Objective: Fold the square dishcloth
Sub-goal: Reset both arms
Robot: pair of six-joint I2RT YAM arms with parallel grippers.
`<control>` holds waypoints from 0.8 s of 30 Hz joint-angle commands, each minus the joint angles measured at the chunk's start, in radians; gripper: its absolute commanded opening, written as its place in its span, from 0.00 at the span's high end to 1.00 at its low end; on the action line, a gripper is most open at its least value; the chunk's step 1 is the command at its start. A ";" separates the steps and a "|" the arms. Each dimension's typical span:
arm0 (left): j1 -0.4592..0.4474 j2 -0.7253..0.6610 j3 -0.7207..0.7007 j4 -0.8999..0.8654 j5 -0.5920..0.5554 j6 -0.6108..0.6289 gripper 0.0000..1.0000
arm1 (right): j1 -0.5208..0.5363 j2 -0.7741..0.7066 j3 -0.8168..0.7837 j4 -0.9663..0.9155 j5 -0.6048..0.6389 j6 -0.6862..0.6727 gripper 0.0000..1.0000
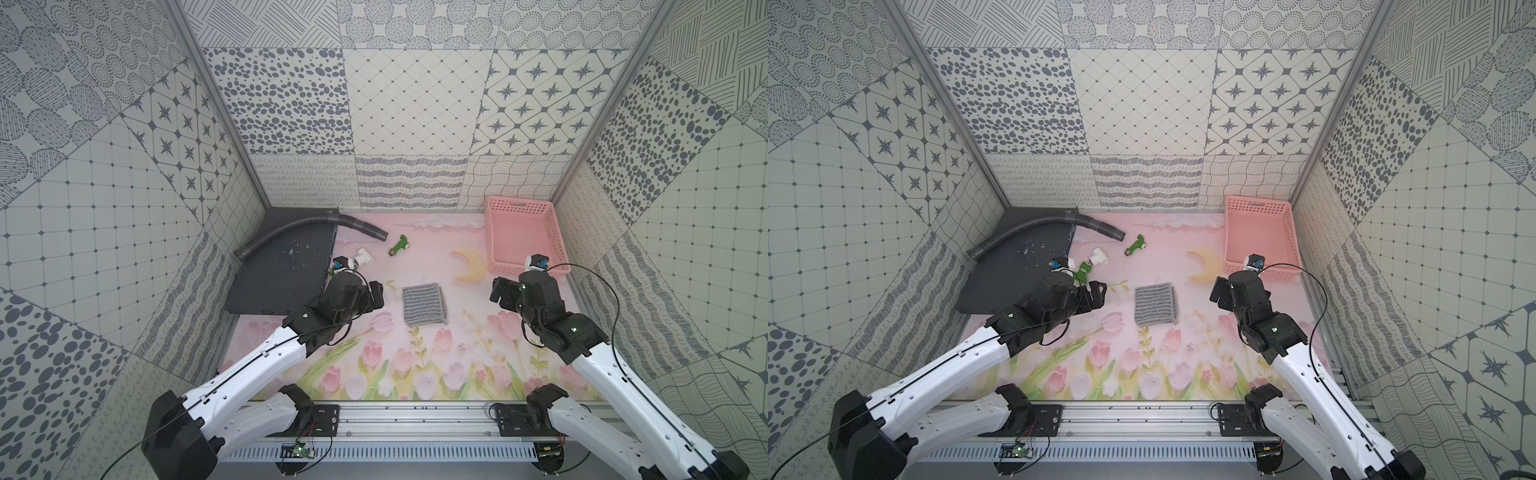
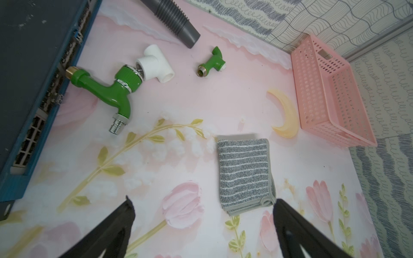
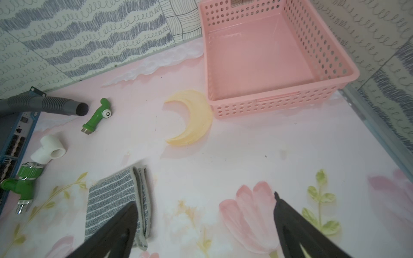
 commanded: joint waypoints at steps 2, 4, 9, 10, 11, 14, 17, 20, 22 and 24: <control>0.079 -0.036 -0.040 0.014 -0.109 0.087 0.01 | -0.055 -0.021 -0.018 0.012 0.065 -0.064 0.03; 0.114 -0.032 -0.054 0.043 -0.091 0.097 0.01 | -0.073 -0.020 -0.030 0.029 0.086 -0.087 0.03; 0.205 -0.010 -0.099 0.148 -0.026 0.137 0.01 | -0.100 -0.039 -0.122 0.159 0.111 -0.164 0.03; 0.222 -0.003 -0.106 0.171 -0.009 0.150 0.01 | -0.107 -0.048 -0.149 0.203 0.110 -0.182 0.03; 0.239 0.005 -0.114 0.197 0.008 0.163 0.01 | -0.112 -0.057 -0.182 0.258 0.111 -0.200 0.03; 0.286 0.031 -0.144 0.276 0.050 0.198 0.01 | -0.130 -0.084 -0.296 0.436 0.100 -0.255 0.03; 0.336 0.060 -0.168 0.344 0.105 0.218 0.01 | -0.147 -0.093 -0.402 0.627 0.082 -0.292 0.03; 0.368 0.081 -0.196 0.431 0.148 0.264 0.01 | -0.182 -0.062 -0.506 0.847 0.053 -0.314 0.03; 0.379 0.090 -0.220 0.492 0.157 0.301 0.01 | -0.210 -0.022 -0.555 0.966 0.025 -0.323 0.03; 0.388 0.098 -0.243 0.552 0.156 0.332 0.01 | -0.241 0.030 -0.582 1.059 -0.007 -0.333 0.03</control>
